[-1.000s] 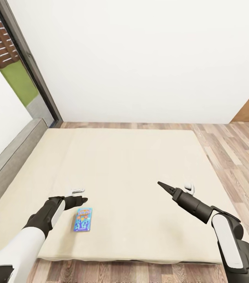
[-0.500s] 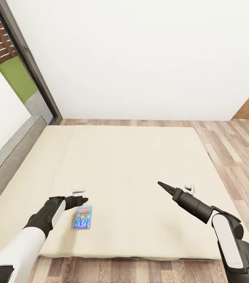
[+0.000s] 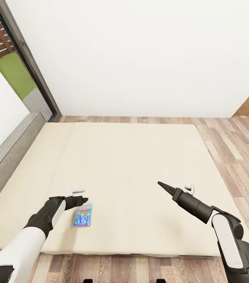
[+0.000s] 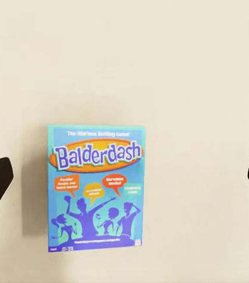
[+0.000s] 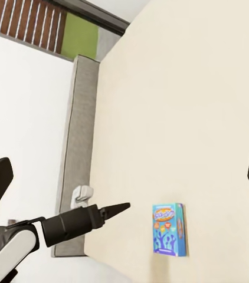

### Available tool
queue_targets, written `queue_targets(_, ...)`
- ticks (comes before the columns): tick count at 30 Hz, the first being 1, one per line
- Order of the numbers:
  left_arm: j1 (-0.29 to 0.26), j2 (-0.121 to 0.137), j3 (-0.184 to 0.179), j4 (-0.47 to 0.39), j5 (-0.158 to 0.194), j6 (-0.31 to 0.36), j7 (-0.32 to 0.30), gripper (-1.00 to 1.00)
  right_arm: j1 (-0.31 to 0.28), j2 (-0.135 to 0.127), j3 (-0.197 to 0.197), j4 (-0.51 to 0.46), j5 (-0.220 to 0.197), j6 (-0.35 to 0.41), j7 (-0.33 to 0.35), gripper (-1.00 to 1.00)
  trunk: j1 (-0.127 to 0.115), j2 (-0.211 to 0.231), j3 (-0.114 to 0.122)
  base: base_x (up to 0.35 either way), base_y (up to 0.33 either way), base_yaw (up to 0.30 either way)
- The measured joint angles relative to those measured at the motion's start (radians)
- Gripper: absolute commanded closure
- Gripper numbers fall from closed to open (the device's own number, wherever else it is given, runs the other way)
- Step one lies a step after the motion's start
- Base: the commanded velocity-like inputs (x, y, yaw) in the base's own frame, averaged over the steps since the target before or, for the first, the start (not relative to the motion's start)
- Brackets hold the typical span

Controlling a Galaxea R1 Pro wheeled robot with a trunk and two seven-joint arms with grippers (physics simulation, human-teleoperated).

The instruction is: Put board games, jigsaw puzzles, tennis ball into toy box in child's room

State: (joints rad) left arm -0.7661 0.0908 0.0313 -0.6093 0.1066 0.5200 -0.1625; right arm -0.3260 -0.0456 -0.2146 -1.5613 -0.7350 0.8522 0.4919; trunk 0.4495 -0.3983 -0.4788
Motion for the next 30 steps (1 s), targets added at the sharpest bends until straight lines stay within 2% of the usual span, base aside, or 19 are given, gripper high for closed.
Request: queue_targets(30,0.0,0.003,-0.002,-0.002,-0.001,-0.002,-0.001,-1.0,0.0,-0.001,0.0,0.0,0.0,0.001,0.0,-1.0,0.0,0.0,-0.049,0.0,0.0,0.0)
